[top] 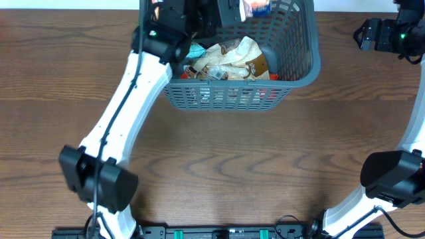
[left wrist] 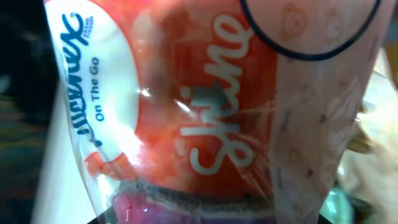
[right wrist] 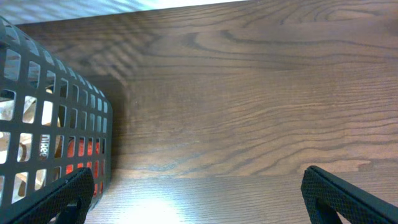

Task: Pack container
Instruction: 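Lift the tissue box with the left gripper and lower it into the basket, then open the left gripper and withdraw it from the basket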

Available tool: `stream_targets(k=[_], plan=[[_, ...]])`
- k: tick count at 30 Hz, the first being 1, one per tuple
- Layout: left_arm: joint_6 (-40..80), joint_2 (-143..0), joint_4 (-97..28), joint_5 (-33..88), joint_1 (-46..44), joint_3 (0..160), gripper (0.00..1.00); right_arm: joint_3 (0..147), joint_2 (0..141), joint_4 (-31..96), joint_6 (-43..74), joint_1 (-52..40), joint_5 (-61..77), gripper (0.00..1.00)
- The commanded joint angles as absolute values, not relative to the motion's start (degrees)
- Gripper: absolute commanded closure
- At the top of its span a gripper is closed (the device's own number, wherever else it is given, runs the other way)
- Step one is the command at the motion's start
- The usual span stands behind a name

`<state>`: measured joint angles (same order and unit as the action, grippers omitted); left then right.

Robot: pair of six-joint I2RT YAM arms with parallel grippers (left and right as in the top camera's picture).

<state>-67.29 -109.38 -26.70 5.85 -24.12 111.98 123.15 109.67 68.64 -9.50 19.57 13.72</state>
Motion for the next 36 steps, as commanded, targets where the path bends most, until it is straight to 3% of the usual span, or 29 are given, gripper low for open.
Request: stream_targets(k=[1,8,18,19,20,21,32,36], plan=[[-68.5,-110.7,-28.8,7.3,-24.9,113.4,0.94,122.9,109.8,68.8,-10.4,19.1,14.4,0.01],[-68.6,-112.1,-39.0,9.2,-26.7,113.4,0.94,122.9,109.8,68.7,-10.4,19.1,14.4,0.01],[-68.5,-112.1,-42.9,9.9,-26.7,113.4,0.94,122.9,109.8,68.5,-10.4,19.1,14.4,0.01],[-68.5,-112.1,-42.9,9.9,-26.7,113.4,0.83,122.9,109.8,68.6,-10.4,19.1,14.4,0.01],[-68.5,-112.1,-42.9,9.9,-26.7,113.4,0.66,122.9,109.8,68.6,-10.4,19.1,14.4,0.01],[-68.5,-112.1,-42.9,9.9,-26.7,113.4,0.03,122.9,109.8,68.8,-10.4,19.1,14.4,0.01],[-68.2,-112.0,-42.7,9.8,-26.6,113.4,0.01,122.9,109.8,69.2,-10.4,19.1,16.6,0.01],[-52.4,-111.4,-35.1,7.6,-25.3,113.6,0.01,122.9,109.8,67.8,-10.4,19.1,16.8,0.01]])
